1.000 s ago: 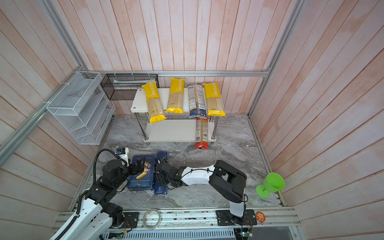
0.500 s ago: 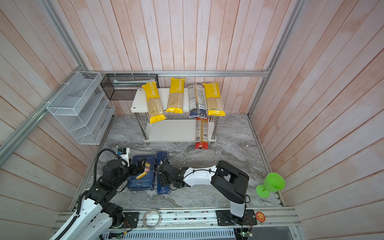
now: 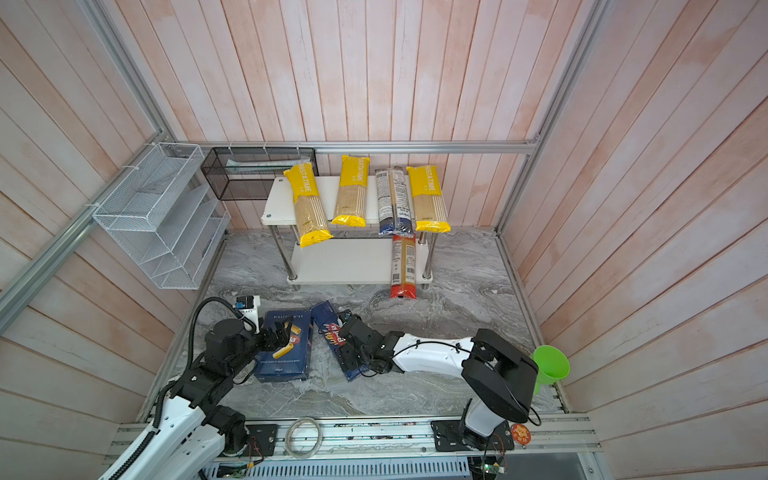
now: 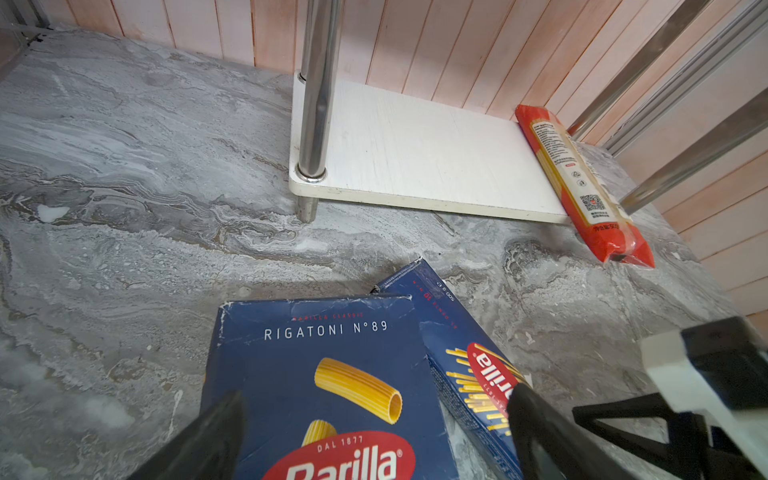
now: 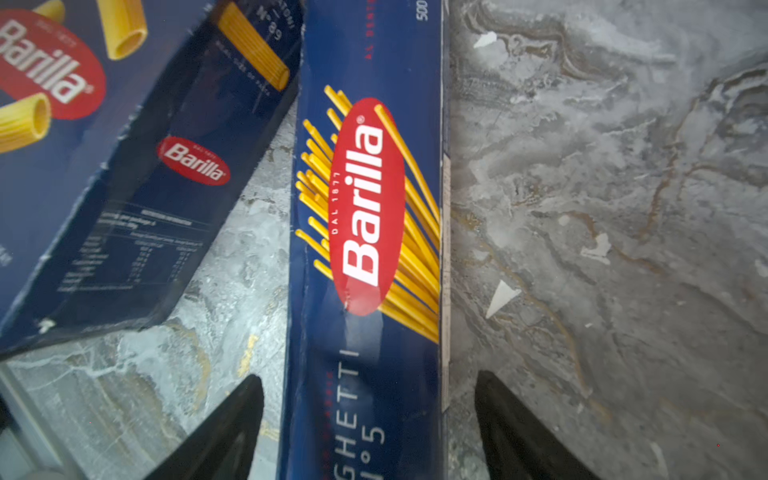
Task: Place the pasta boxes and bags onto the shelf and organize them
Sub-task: 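Lower the right gripper onto the blue Barilla Spaghetti box and close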
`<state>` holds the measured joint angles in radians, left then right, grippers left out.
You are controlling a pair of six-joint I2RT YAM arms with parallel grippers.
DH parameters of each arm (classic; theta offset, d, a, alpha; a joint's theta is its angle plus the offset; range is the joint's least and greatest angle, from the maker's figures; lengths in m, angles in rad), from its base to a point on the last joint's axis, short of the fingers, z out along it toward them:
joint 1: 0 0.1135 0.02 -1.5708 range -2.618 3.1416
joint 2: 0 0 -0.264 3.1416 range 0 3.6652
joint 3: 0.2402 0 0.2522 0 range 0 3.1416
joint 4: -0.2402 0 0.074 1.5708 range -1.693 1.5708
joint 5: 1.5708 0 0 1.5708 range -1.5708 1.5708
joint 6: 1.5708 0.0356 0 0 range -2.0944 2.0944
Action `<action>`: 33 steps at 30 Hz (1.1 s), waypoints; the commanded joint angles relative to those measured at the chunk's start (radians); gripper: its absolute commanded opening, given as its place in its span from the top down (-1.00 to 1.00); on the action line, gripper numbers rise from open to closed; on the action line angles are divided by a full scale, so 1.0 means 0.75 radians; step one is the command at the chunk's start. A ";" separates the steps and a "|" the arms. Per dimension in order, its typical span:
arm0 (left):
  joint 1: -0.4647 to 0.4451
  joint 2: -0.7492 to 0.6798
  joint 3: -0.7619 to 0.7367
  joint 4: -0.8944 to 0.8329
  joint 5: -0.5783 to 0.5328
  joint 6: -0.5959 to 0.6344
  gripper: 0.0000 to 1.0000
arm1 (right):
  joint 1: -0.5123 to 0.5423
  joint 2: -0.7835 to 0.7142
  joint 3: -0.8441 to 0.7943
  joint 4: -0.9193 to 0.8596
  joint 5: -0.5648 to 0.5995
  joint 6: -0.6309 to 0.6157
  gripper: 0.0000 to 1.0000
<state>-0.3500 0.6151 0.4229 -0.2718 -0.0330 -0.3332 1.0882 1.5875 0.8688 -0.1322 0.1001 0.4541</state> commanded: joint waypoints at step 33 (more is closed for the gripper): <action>0.002 -0.021 0.004 0.017 -0.005 0.017 -0.99 | 0.097 0.297 0.072 0.089 0.150 0.010 -0.66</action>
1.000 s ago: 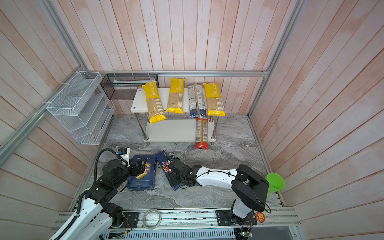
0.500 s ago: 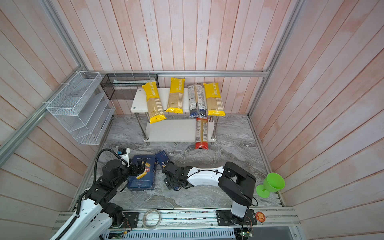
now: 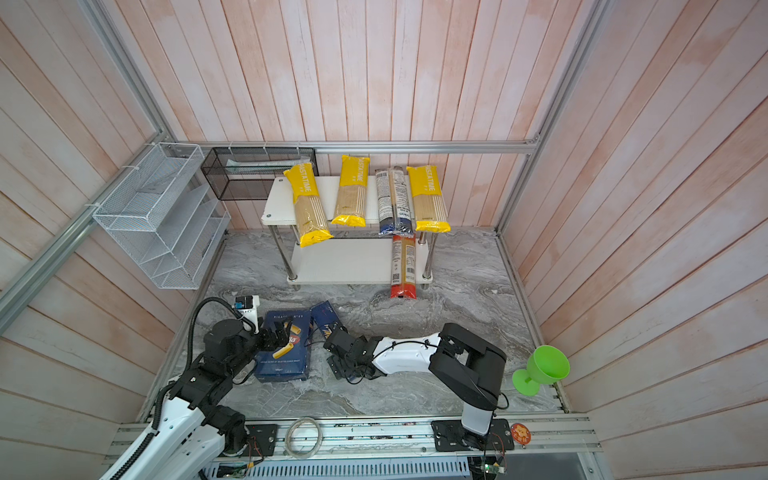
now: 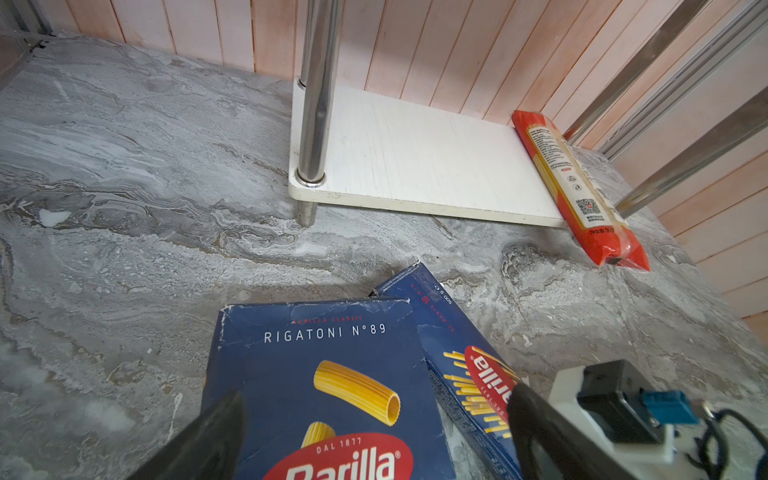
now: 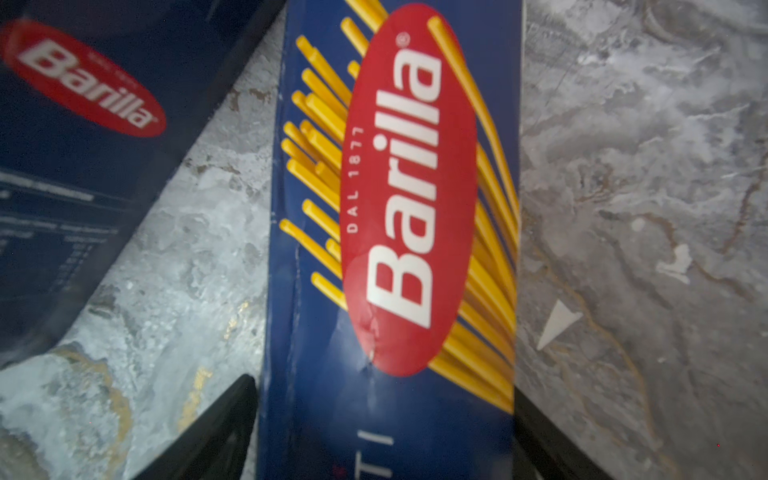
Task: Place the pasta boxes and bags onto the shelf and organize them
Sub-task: 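Lower the right gripper onto the blue Barilla Spaghetti box and close, then lift the Spaghetti box upright and carry it toward the shelf with the right gripper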
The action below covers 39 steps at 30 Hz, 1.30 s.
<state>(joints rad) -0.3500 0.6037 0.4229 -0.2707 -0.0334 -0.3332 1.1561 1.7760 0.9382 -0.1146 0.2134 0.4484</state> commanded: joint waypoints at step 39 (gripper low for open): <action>0.001 0.007 0.007 0.016 -0.004 0.016 -0.99 | 0.003 -0.323 -0.135 0.083 0.232 0.140 0.34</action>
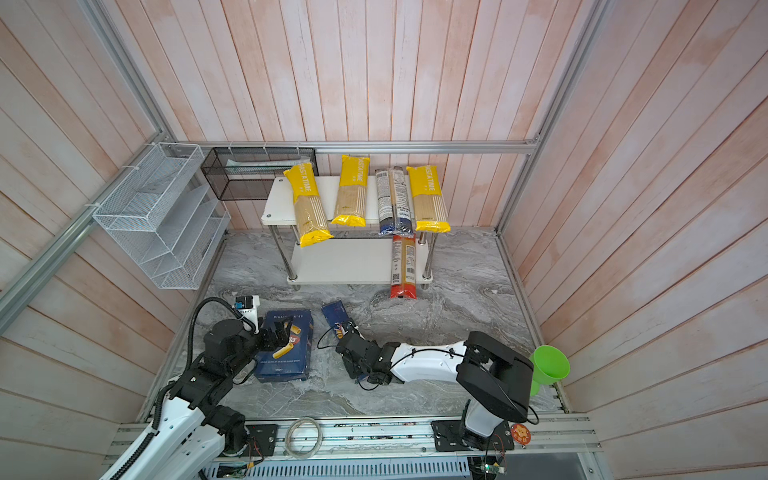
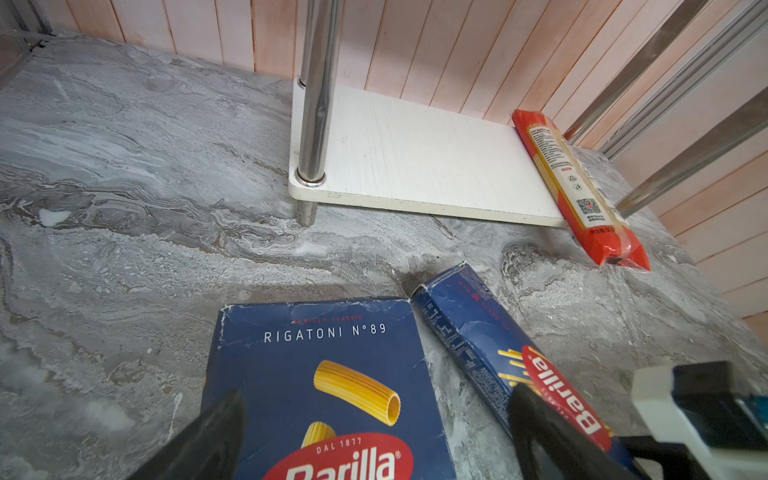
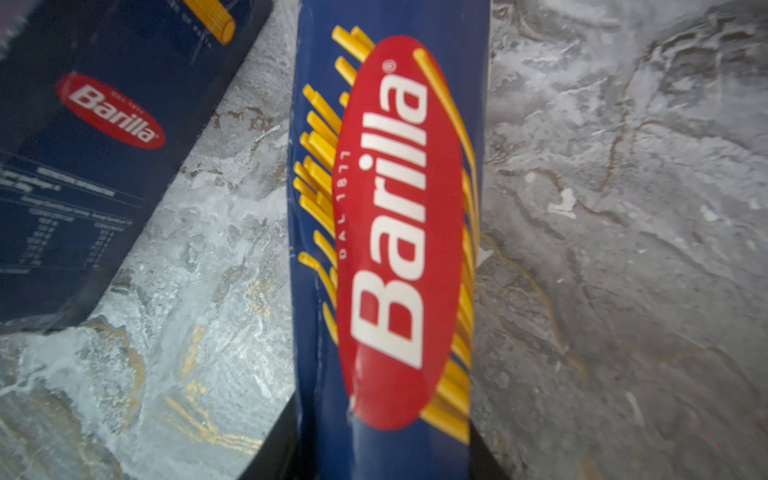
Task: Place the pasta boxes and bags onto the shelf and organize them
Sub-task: 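Lift the Spaghetti box upright and carry it toward the shelf with the right gripper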
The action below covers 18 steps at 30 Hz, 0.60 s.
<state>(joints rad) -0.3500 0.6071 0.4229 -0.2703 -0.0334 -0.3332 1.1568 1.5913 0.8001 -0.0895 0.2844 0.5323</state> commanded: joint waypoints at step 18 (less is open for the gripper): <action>0.002 -0.001 0.007 0.018 0.001 0.018 -0.99 | -0.130 -0.277 0.145 -0.056 0.181 0.003 0.35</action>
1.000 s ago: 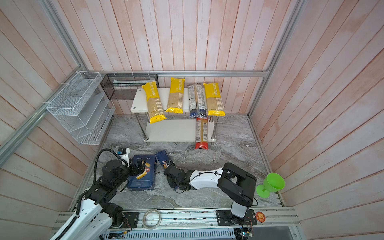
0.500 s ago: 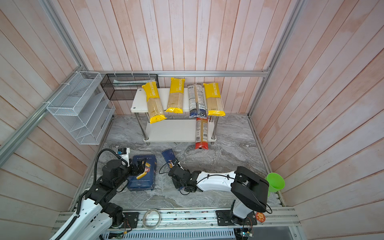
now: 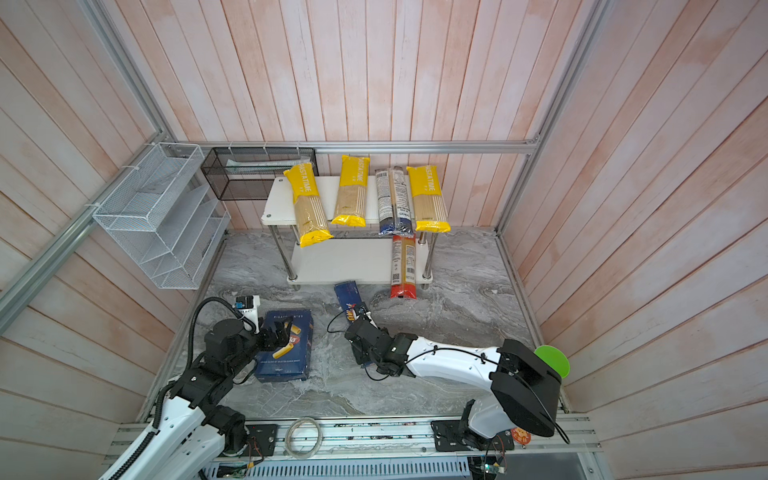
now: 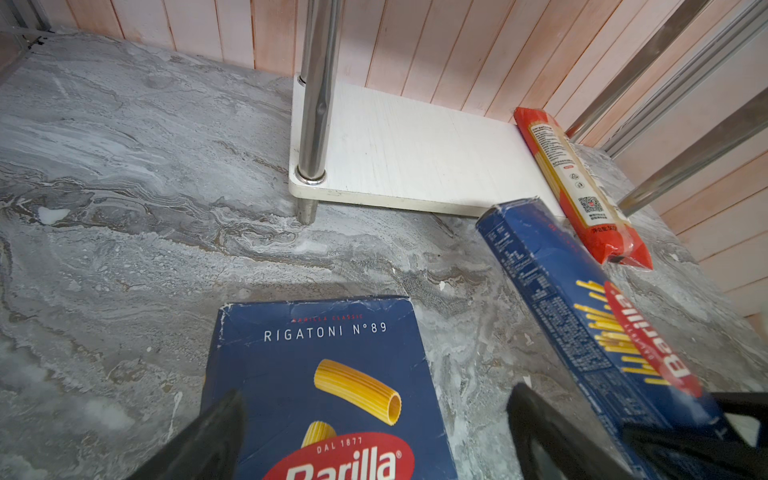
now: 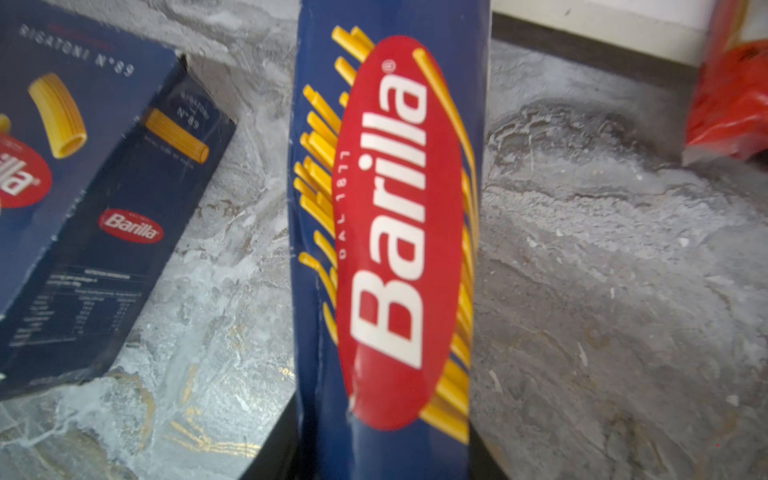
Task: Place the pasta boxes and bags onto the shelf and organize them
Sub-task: 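Lift the Spaghetti box upright and carry it toward the shelf with the right gripper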
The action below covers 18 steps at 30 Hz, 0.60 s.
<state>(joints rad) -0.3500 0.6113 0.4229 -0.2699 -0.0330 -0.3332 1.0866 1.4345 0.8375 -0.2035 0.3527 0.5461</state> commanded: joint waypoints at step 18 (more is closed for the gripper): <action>0.002 -0.005 0.007 0.016 0.001 0.018 -0.99 | -0.324 0.063 0.327 0.171 0.000 -0.107 0.36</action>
<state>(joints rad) -0.3500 0.6113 0.4229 -0.2699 -0.0330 -0.3332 0.8547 1.4799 0.9970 -0.2028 0.3386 0.5098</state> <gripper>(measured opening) 0.995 0.382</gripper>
